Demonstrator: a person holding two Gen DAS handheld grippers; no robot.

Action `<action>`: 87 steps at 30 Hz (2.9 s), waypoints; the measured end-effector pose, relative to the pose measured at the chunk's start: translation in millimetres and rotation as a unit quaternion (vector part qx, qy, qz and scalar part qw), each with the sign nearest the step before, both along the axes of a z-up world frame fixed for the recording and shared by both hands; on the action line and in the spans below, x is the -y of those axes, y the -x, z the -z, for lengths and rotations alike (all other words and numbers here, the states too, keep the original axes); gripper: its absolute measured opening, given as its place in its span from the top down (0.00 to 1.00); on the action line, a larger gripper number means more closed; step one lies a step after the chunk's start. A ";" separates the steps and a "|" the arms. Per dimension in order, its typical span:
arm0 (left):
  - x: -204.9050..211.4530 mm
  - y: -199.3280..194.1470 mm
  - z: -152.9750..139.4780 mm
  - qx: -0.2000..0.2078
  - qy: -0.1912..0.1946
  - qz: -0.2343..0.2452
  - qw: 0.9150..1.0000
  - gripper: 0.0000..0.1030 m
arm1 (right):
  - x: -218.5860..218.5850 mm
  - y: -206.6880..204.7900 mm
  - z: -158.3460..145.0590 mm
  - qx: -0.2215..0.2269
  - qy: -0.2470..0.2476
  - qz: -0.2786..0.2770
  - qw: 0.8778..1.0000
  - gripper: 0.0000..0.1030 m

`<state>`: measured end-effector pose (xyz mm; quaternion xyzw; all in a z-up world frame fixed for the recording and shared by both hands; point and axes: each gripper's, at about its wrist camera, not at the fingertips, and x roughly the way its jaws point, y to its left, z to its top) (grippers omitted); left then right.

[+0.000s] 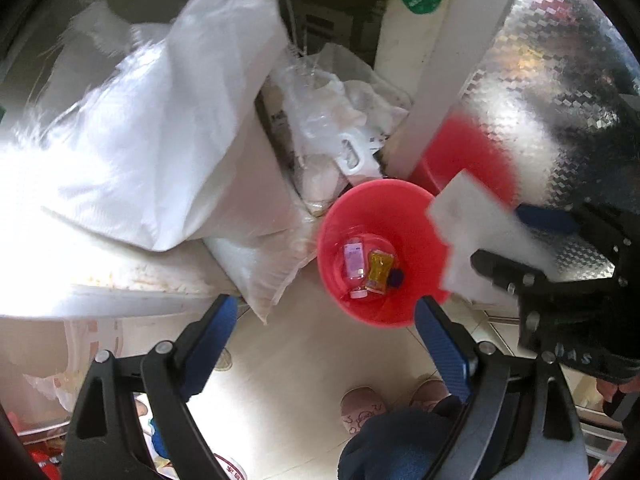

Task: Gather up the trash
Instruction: 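Open both tools to drop the lid and wipe into the red bucket, then raise both tools back up to the counter, then grasp the white glove with the right tool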

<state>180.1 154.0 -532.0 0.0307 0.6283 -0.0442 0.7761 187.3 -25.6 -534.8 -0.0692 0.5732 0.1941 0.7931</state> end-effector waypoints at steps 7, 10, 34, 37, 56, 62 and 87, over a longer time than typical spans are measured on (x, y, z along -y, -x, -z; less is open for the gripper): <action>-7.6 26.0 -31.1 -0.007 -0.005 -0.019 1.000 0.14 | -8.6 17.1 -20.3 0.017 0.034 -0.009 0.999 0.28; -9.5 38.6 -61.1 -0.008 -0.005 -0.027 1.000 0.14 | -8.0 28.9 -43.5 0.020 0.034 -0.011 0.999 0.28; 9.1 72.3 -384.2 0.105 0.014 -0.010 0.994 0.10 | 37.1 100.2 -350.7 0.098 0.014 0.051 0.994 0.11; 23.6 65.9 -404.3 0.119 0.019 -0.001 0.993 0.00 | 55.3 102.6 -366.3 0.107 0.017 0.067 0.992 0.10; 163.0 -30.6 -460.7 0.166 0.048 0.134 0.976 0.00 | 176.6 65.4 -422.8 0.129 0.031 0.210 0.969 0.01; 191.2 -81.2 -465.3 0.167 0.058 0.168 0.970 0.00 | 203.1 32.6 -433.3 0.147 0.050 0.248 0.956 0.00; 150.3 -310.4 -390.2 0.073 0.045 0.129 0.988 0.00 | 164.8 -220.5 -379.0 0.053 0.003 0.141 0.989 0.00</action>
